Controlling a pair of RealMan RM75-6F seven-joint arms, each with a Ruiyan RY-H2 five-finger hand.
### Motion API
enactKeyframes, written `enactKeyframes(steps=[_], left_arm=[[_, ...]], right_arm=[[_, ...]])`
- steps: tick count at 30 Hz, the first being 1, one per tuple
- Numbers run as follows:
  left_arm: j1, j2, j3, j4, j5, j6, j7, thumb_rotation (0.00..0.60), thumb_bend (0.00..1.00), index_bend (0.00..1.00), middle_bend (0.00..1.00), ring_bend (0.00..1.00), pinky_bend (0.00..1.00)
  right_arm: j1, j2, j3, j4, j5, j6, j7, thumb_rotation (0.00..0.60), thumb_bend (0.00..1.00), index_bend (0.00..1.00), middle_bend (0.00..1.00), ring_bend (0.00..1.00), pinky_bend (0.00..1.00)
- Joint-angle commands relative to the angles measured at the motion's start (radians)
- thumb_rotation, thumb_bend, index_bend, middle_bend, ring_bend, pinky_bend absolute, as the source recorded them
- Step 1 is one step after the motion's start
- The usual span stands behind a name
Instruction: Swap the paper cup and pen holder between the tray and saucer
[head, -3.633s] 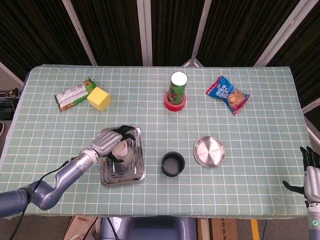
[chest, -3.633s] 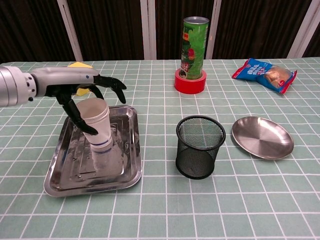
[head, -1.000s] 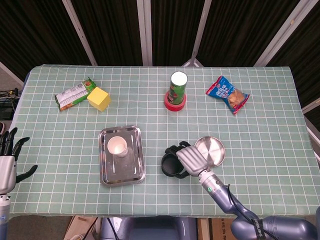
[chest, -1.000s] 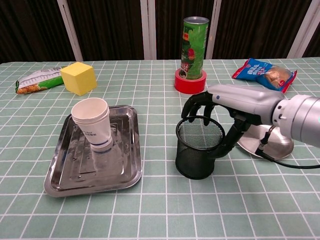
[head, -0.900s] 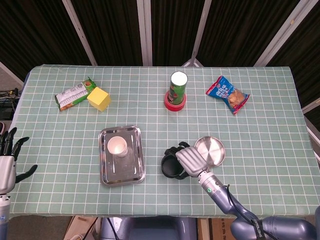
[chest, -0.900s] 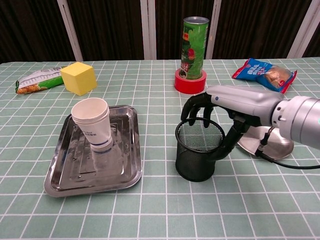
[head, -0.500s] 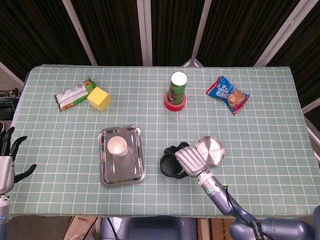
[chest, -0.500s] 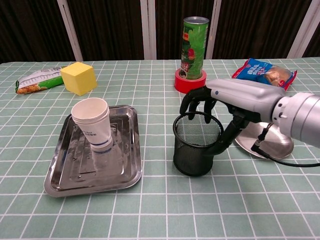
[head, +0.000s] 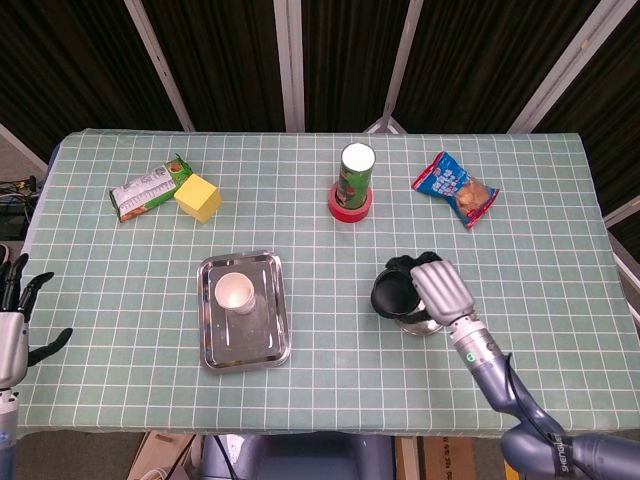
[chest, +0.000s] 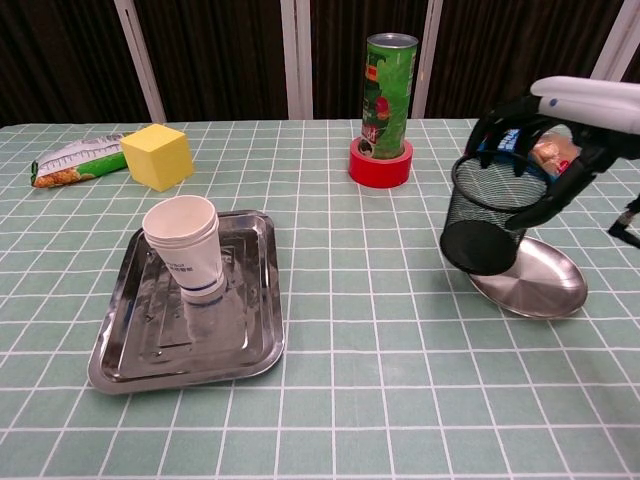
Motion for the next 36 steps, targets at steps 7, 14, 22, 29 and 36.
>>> enactKeyframes(steps=[7,14,22,29,36], left_arm=[[0.005,-0.004,-0.008,-0.002,-0.006,-0.001,0.012,0.6,0.07,0.22,0.0,0.0,0.05],[0.007,-0.006,-0.013,-0.001,-0.007,0.0,0.017,0.6,0.07,0.22,0.0,0.0,0.05],[0.008,-0.009,-0.014,0.0,-0.003,-0.003,0.025,0.6,0.07,0.22,0.0,0.0,0.05],[0.009,-0.013,-0.017,0.0,-0.004,-0.005,0.031,0.6,0.07,0.22,0.0,0.0,0.05],[0.01,-0.014,-0.022,0.003,-0.01,-0.009,0.03,0.6,0.07,0.22,0.0,0.0,0.05]], right_arm=[[-0.022,0.047,-0.019,0.099,-0.014,-0.06,0.123,0.6,0.17,0.5,0.47,0.5,0.27],[-0.03,0.03,-0.033,0.151,-0.029,-0.076,0.173,0.6,0.17,0.5,0.47,0.5,0.25],[-0.033,0.027,-0.046,0.175,-0.054,-0.094,0.211,0.6,0.11,0.4,0.41,0.4,0.18],[-0.032,0.023,-0.051,0.18,-0.07,-0.106,0.237,0.6,0.0,0.12,0.18,0.15,0.07],[-0.039,0.032,-0.05,0.162,-0.04,-0.089,0.188,0.6,0.0,0.0,0.04,0.0,0.0]])
